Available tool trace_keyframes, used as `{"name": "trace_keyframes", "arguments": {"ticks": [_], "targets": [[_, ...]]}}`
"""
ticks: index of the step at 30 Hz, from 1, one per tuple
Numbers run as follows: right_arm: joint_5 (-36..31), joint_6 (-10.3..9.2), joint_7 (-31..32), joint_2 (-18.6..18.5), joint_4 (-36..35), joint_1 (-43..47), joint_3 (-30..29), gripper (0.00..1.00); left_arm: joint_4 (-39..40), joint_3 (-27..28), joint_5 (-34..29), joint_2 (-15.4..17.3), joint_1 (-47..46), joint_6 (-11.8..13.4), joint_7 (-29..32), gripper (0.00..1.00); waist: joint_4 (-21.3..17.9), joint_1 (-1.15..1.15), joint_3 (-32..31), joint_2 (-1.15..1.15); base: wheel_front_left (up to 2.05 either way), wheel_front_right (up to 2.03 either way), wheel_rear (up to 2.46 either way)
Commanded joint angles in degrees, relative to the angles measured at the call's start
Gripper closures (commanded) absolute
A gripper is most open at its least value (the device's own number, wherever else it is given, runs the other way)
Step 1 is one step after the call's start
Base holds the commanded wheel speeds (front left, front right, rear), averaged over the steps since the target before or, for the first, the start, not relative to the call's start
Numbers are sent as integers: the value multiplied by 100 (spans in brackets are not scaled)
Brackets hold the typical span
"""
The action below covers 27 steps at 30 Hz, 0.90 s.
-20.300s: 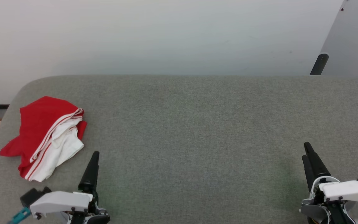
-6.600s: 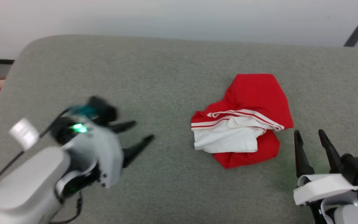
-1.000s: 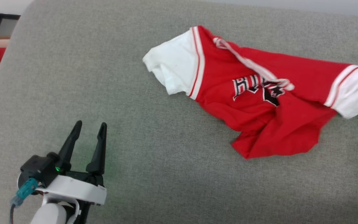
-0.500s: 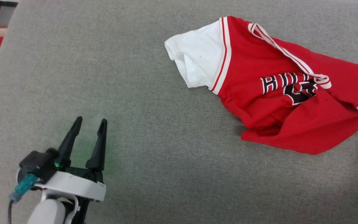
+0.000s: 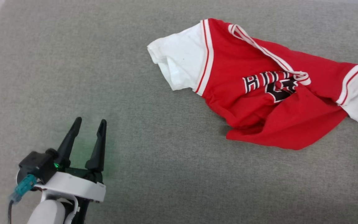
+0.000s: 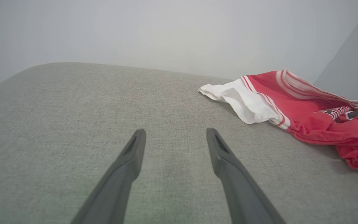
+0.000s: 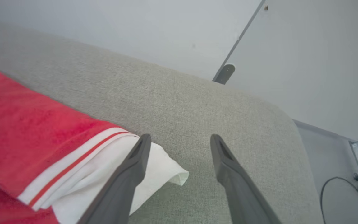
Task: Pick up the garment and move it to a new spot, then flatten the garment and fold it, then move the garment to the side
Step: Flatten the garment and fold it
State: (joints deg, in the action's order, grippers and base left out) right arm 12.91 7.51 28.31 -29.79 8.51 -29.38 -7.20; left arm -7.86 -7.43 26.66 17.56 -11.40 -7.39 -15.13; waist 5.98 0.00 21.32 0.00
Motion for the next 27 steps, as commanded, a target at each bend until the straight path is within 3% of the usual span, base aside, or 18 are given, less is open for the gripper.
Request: {"name": "trace_keyframes", "arguments": {"ticks": [1,7,14,18,27], "targets": [[237,-3,134,-275,-403,224,457,0,21,-13,-58,1,40,-16,3,0,-87,0,-42,0,0,0,0],[1056,-4,923,-1352,-1474,625,1526,0,55,-70,-40,20,43,-16,3,0,-138,0,4,0,0,0,0],[1635,-4,1550,-2448,-2101,594,2480,0,76,-161,33,45,-41,-17,3,0,-39,0,125,0,0,0,0],[1652,-4,1616,-2679,-2122,407,2785,0,54,-215,78,20,-120,-17,3,0,59,0,226,0,0,0,0],[1393,-5,1476,-2629,-1855,65,3243,0,90,-242,199,41,-269,-17,3,0,205,0,574,0,0,0,0]]}}
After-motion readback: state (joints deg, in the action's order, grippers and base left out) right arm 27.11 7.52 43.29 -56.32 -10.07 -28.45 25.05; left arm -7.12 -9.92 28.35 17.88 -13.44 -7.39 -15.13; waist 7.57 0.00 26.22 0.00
